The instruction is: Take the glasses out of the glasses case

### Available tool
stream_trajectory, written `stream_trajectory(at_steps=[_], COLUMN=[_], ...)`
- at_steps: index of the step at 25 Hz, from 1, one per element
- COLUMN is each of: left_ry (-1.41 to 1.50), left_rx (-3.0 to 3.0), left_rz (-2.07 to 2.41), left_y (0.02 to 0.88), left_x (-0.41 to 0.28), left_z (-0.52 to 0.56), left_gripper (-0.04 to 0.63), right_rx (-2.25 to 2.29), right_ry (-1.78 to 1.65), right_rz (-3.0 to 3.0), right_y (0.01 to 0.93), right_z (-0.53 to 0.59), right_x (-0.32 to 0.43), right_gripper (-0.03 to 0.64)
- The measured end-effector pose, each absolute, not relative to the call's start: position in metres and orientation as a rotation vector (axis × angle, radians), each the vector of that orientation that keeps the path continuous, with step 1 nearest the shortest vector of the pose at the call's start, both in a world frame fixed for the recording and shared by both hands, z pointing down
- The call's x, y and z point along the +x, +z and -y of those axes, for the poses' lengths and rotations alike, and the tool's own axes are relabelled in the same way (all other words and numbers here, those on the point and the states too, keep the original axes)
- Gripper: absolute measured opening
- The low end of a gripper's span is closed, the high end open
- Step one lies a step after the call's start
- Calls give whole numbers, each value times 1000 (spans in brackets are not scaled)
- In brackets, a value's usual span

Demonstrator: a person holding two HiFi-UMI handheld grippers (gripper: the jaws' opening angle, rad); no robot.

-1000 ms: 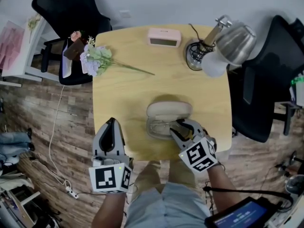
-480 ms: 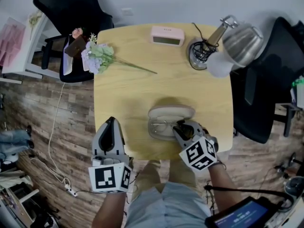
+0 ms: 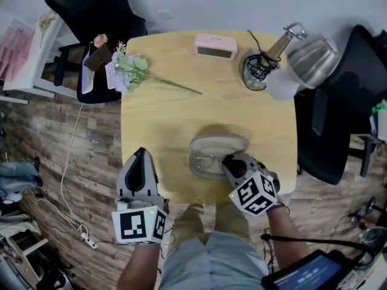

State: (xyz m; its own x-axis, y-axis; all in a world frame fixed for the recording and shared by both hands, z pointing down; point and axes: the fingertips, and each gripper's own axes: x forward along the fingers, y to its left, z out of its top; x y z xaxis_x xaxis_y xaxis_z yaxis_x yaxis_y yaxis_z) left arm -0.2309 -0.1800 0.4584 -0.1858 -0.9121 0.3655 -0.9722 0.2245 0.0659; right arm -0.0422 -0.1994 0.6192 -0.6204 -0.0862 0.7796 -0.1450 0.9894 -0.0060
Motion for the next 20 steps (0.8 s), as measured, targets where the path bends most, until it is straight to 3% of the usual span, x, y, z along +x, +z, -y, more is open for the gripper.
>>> stream_trajectory(at_steps=[20], left_ry=[233], left_rx=[1776], left_rz=[2211], left_y=[440], left_x=[-232], left_z=[183], left_gripper=[6], right_rx=[174], right_ry=[13], right_rz=[2301], right_y=[602], right_z=[203], right_x=[-47], right_gripper=[31])
